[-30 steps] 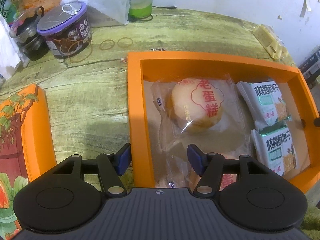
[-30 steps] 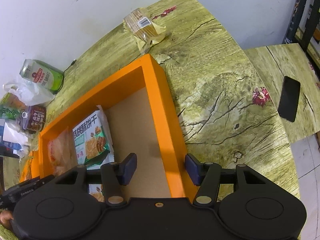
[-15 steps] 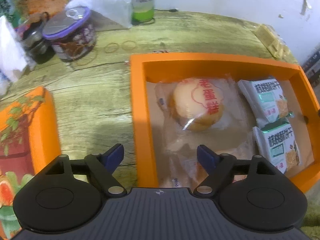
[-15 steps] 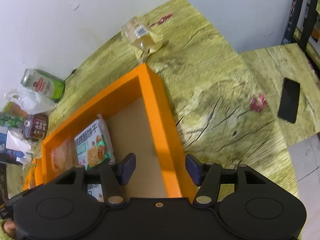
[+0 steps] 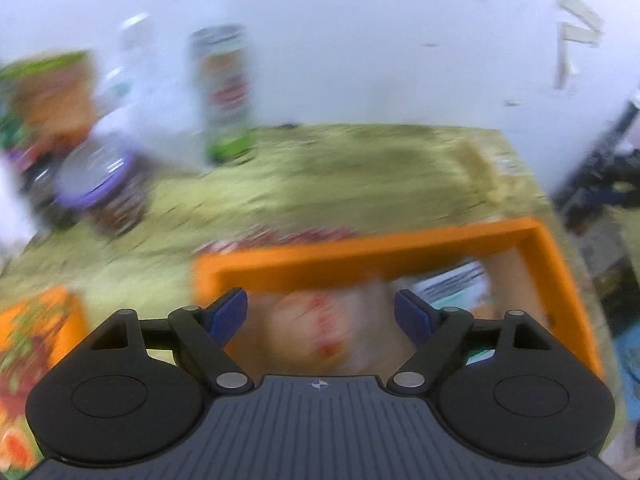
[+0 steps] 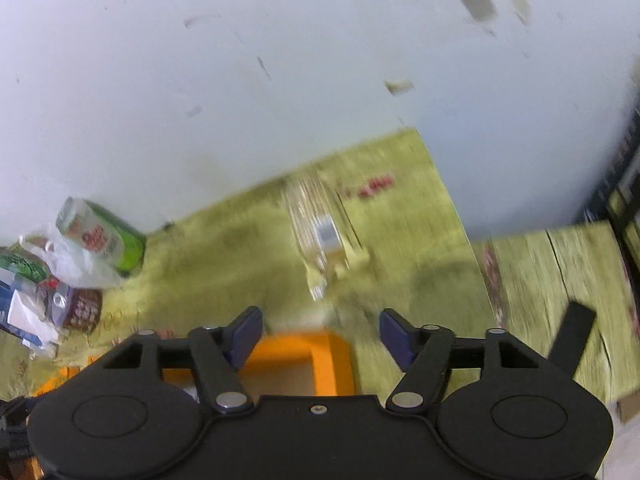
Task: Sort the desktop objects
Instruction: 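Withdraw both grippers up from the tray and turn toward the cracker pack, then bring both grippers to the clear-wrapped YLSODA cracker pack on the table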
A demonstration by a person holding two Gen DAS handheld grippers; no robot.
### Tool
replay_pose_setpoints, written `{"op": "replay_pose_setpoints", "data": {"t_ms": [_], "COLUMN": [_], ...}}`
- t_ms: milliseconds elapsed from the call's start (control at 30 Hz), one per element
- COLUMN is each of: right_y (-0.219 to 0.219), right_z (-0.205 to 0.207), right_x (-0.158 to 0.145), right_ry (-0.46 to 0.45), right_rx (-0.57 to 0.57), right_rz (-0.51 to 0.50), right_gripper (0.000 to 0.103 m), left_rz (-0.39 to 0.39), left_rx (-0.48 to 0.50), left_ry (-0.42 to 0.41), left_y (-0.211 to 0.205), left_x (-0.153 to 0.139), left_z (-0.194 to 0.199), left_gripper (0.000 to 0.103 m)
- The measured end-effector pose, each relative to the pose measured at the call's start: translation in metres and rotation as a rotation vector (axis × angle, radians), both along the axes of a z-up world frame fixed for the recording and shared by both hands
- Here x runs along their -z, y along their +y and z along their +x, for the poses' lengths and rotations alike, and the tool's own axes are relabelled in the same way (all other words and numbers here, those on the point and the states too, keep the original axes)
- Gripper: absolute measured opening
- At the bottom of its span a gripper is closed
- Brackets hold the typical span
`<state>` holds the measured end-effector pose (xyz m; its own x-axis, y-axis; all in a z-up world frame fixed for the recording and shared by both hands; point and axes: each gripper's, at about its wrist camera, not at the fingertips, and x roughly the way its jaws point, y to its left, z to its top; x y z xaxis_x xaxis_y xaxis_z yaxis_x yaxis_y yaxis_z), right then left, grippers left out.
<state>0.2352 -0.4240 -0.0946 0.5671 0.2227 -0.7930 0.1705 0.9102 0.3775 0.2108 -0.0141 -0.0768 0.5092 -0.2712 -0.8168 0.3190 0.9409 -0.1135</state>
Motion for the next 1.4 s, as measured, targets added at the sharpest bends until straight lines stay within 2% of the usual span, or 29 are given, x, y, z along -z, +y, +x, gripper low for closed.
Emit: {"op": "replay_pose_setpoints", "data": {"t_ms": [133,267,433,567,733,900,967,1167,1400], "right_y": [-0.005,-0.012,-0.004,0.008,0.019,0.015,0.01,-0.015,-0.073], "right_z": [0.032,0.061,0.09,0.106,0.119,0.122,0.122,0.119,0.11], "right_x": [-0.001,0.007,0.021,0.037,0.053,0.064,0.066,0.075,0.112], "right_ry": [-0.002,0.034,0.068,0.1,0.128,0.141,0.133,0.118,0.105], "right_rx": [-0.011,-0.012,-0.052,-0.099,-0.151,-0.157,-0.153,-0.11,0.022], "right_rz": [0.014,0.061,0.036,0.006,-0.047,-0.036,-0.026,0.121,0.514], "right_gripper": [0.065,0.065,0.065,0.065,0.063,0.047,0.046,0.046,0.046], "left_rz": [-0.024,-0.034,-0.031,-0.037,-0.028,-0.023,-0.024,-0.033,-0.046], "left_rx": [0.12,0.244,0.364,0.409,0.439,0.463,0.469,0.483,0.491], "left_ry": [-0.019,-0.046,-0.051,-0.023,0.019,0.057,0.064,0.073,0.085], "left_y": [-0.052,-0.105,-0.161,-0.191,-0.209,-0.216,-0.218,-0.222,-0.223], "left_x": [-0.009,-0.012,-0.003,0.011,0.028,0.041,0.044,0.049,0.054], "left_z": [0.021,0.036,0.054,0.071,0.086,0.099,0.103,0.112,0.116], "left_gripper": [0.082,0.081,0.08,0.077,0.076,0.075,0.075,0.075,0.075]}}
